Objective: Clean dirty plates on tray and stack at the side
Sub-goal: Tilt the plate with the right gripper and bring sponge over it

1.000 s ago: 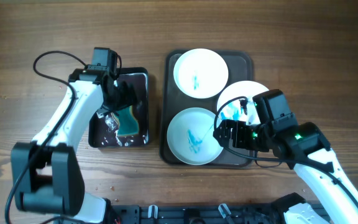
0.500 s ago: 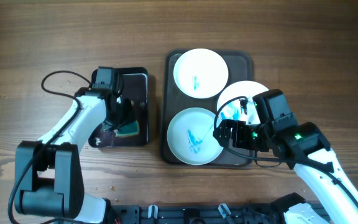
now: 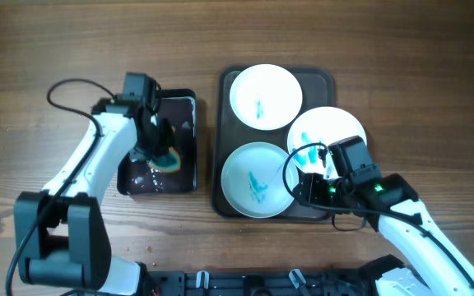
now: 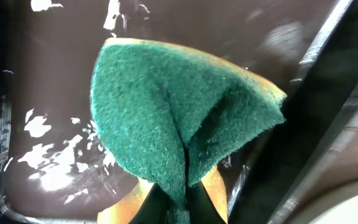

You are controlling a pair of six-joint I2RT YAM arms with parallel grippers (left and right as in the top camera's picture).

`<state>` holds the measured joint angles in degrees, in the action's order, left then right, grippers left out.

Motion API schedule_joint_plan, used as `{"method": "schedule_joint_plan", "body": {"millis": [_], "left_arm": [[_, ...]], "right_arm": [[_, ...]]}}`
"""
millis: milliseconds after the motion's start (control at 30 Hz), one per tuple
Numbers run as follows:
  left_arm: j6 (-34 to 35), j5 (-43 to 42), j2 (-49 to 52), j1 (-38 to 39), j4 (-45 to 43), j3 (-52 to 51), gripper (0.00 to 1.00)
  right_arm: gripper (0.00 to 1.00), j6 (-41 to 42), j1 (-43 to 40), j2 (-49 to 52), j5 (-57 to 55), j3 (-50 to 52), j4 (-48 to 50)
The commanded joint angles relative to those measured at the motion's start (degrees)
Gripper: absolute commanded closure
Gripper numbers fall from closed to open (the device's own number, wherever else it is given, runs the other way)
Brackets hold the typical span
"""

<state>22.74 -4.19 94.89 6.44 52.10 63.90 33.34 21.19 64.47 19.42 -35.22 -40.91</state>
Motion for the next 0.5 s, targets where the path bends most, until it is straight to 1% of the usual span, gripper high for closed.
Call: {"method": "schedule_joint_plan", "body": {"millis": [0,167,267,333,367,433,467], "left_arm": [[-3.3,-1.84,-4.46,1.2,4.0,7.28,0.96],[-4.39,-2.89,-6.67,4.13,5.81,9.46,0.96],[-4.39,-3.54,-6.82,7.19,5.75,9.46,0.96],[-4.37,-3.54,-6.71,9.01,5.31,9.46,0.96],[-4.39,-3.54,-6.69,9.88,5.05,9.46,0.96],[-4.37,-3.52,-6.71,11.3,4.46,9.46,0.96],[-4.35,-3.56,-6.71,11.91,4.2,9.46,0.96]], "right_arm": [[0.52,-2.64,-0.15,4.2,1.36,0.31,2.8],[0.53,-3.28,-0.15,13.44,1.31,0.2,5.77],[0.64,-3.17,-0.15,20.24,2.97,0.2,10.23],[0.76,-3.08,-0.15,22.84,5.11,0.2,12.85],[0.79,-2.36,-0.15,23.76,5.4,0.2,13.92],[0.8,-1.29,-0.15,24.57,5.44,0.2,15.21],[0.88,-1.29,-0.15,24.57,5.27,0.2,15.39]]}}
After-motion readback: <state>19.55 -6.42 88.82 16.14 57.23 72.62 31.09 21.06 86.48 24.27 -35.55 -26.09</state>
